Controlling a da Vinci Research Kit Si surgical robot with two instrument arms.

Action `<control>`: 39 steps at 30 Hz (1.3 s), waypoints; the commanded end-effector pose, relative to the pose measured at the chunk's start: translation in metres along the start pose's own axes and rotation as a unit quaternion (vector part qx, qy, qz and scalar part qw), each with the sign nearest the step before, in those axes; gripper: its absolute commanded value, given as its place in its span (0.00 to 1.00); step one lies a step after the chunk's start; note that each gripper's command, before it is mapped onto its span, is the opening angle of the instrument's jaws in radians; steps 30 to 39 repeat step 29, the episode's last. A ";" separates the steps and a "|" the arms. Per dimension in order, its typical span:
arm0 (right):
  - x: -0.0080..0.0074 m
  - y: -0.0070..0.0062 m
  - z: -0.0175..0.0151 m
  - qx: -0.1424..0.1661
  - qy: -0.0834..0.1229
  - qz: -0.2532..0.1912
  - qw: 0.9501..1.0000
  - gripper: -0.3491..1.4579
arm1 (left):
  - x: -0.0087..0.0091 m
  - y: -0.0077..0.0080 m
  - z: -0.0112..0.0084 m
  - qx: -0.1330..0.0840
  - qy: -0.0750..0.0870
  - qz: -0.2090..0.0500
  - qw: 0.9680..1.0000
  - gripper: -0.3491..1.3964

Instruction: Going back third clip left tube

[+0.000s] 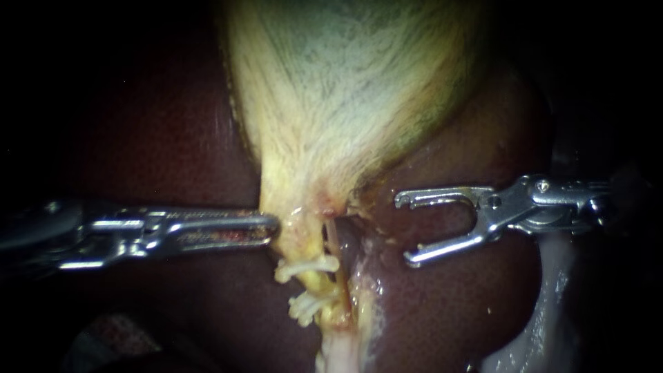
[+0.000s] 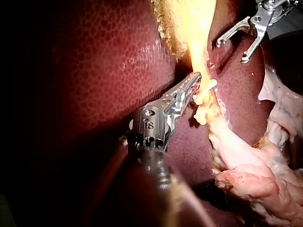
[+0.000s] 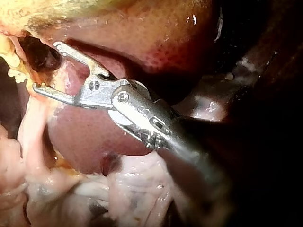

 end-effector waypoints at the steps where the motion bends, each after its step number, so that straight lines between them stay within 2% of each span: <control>1: 0.0000 0.0000 0.0000 0.000 0.000 0.000 1.000 0.52 | 0.0000 0.0000 0.0003 -0.002 -0.001 0.000 1.000 0.00; 6: 0.0000 0.0000 0.0001 0.000 0.000 0.000 1.000 0.52 | 0.0003 -0.0001 0.0020 -0.009 -0.001 0.001 1.000 0.00; 10: 0.0000 0.0000 0.0001 0.000 0.000 0.000 1.000 0.52 | 0.0008 0.0000 0.0040 -0.009 0.007 0.003 1.000 0.00; 13: 0.0000 0.0000 0.0001 0.000 0.000 0.000 1.000 0.52 | 0.0012 0.0002 0.0048 -0.010 0.011 0.004 1.000 0.00; 39: -0.0001 -0.0002 -0.0002 0.001 -0.001 0.000 1.000 0.52 | 0.0013 0.0002 0.0049 -0.008 0.012 0.004 1.000 0.00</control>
